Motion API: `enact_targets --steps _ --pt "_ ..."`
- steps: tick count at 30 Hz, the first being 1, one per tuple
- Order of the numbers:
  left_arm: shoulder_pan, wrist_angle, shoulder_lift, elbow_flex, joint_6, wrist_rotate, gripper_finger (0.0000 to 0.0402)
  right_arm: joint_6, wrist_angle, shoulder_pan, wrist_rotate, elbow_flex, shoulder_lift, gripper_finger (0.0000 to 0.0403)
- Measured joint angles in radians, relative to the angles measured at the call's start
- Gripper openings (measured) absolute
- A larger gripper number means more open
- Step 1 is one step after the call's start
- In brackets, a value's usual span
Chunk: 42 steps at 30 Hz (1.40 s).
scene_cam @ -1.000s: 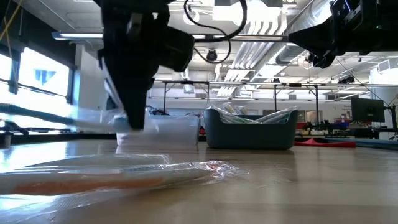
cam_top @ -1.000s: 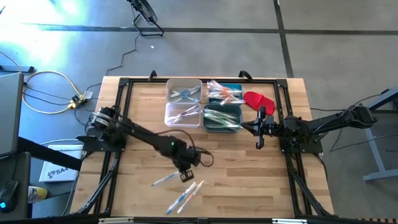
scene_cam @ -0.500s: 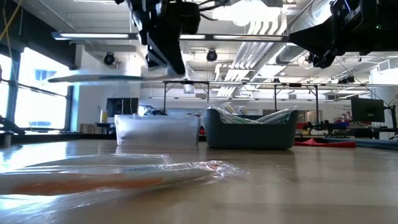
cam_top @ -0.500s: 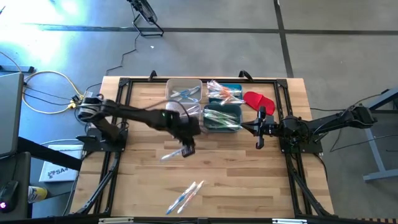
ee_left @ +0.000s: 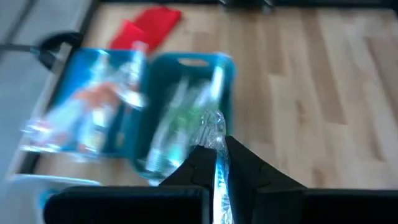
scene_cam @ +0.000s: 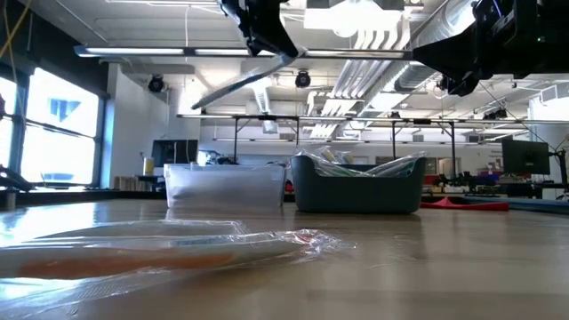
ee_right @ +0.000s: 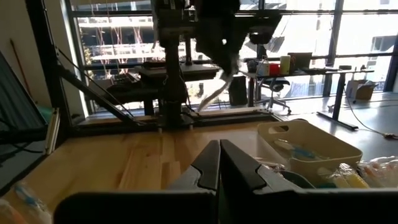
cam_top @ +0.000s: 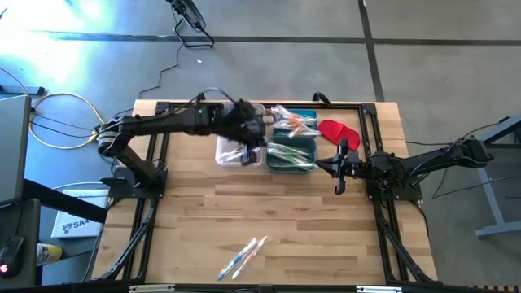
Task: Pick & Place Toothbrushes
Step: Put the blue toothbrush into the white bin
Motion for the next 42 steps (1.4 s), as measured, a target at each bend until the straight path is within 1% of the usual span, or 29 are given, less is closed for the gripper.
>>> enact_targets --steps 6,12,17,21,31,38,42 --pt "0.155 0.085 0.006 0.006 0.047 0.007 0.0015 -0.062 0.001 0.000 0.000 0.000 0.000 0.0004" --pt "0.295 0.170 0.050 0.006 0.078 0.110 0.0015 -0.103 0.005 -0.015 0.000 0.000 0.000 0.0004" --pt "0.371 0.222 0.110 0.006 0.102 0.139 0.0015 -0.119 0.008 -0.042 0.000 0.000 0.000 0.0004" --pt "0.409 0.239 0.170 0.006 0.123 0.141 0.0015 -0.119 0.007 -0.065 -0.002 0.000 0.000 0.0004" --pt "0.490 0.240 0.308 0.006 0.123 0.129 0.0015 -0.120 -0.006 -0.099 -0.004 0.000 0.000 0.0004" --pt "0.504 0.240 0.367 0.006 0.123 0.086 0.0015 -0.120 -0.008 -0.099 -0.005 0.000 0.000 0.0004" --pt "0.504 0.230 0.376 0.006 0.123 0.080 0.0015 -0.120 -0.008 -0.099 -0.005 0.000 0.000 0.0004"
